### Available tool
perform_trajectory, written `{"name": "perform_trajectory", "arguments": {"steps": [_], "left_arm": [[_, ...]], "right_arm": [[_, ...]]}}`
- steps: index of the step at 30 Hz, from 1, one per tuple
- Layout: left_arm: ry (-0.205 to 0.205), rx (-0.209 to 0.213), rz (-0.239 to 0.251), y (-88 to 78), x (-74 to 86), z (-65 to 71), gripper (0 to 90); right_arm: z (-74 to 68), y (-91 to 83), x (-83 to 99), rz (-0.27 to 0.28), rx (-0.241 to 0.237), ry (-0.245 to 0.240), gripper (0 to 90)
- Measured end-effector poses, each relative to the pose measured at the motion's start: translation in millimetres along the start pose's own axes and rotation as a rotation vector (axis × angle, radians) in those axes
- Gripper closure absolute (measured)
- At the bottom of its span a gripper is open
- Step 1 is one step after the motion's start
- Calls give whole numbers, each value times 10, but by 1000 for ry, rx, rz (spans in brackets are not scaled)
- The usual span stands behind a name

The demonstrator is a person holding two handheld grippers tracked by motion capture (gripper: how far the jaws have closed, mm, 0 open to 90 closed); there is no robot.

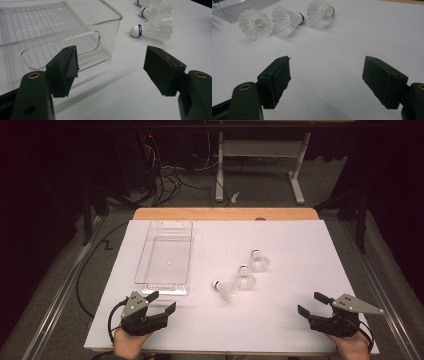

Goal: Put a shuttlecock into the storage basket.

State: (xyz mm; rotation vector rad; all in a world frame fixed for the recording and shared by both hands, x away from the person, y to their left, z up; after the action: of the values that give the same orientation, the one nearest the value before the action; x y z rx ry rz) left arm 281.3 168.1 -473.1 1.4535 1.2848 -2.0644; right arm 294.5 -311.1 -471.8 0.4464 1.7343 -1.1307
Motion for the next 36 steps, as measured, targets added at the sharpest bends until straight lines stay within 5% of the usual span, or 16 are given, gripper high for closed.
{"name": "perform_trajectory", "arguments": {"steps": [36], "left_arm": [[22, 16, 13, 12, -48, 90, 288]], "right_arm": [[5, -24, 14, 2, 7, 1, 228]]}}
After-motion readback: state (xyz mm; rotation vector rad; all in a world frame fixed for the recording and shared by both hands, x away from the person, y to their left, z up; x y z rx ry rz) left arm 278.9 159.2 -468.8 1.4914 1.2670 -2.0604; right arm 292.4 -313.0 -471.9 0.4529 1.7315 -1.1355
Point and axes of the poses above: each handheld gripper's, and its own axes: y roughly forward along the jaws, x roughly out of its underside, z roughly to its right, the point moved 5 cm from there along y, roughly forward along the jaws, and after that the axes turned 3 degrees about y, right-handed, at the moved point
